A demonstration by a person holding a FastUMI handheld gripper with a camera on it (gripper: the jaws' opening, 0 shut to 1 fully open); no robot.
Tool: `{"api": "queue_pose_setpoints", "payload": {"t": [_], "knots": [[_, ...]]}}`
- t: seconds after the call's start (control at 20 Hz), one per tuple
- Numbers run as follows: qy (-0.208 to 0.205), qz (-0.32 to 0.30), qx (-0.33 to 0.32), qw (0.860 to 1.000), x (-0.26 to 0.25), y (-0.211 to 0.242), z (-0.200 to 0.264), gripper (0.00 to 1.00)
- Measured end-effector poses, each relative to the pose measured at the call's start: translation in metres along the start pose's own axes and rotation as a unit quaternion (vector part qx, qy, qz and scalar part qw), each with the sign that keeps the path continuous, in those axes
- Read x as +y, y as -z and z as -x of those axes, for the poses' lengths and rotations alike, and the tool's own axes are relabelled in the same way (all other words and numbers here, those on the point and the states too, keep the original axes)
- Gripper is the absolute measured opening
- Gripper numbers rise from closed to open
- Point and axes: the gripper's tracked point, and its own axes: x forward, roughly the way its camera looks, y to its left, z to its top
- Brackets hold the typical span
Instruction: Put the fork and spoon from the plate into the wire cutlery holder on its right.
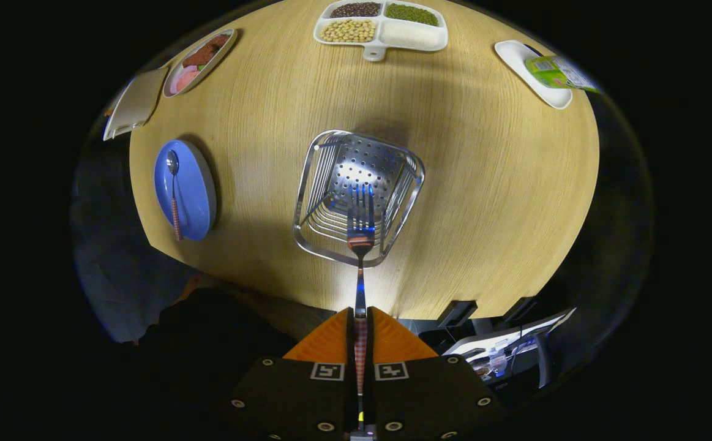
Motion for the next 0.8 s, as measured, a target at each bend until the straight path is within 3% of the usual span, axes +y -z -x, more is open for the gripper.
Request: {"api": "queue_pose_setpoints", "payload": {"t": [0.3,0.6,0.8], "knots": [[-0.02,-0.014,0.044,0.999,0.003,-0.016,0.006,0.08],[-0.045,-0.034,-0.007,0.998,0.006,-0.029,0.015,0.15],[-0.056,-0.05,-0.073,0.994,0.011,-0.033,0.028,0.27]]}}
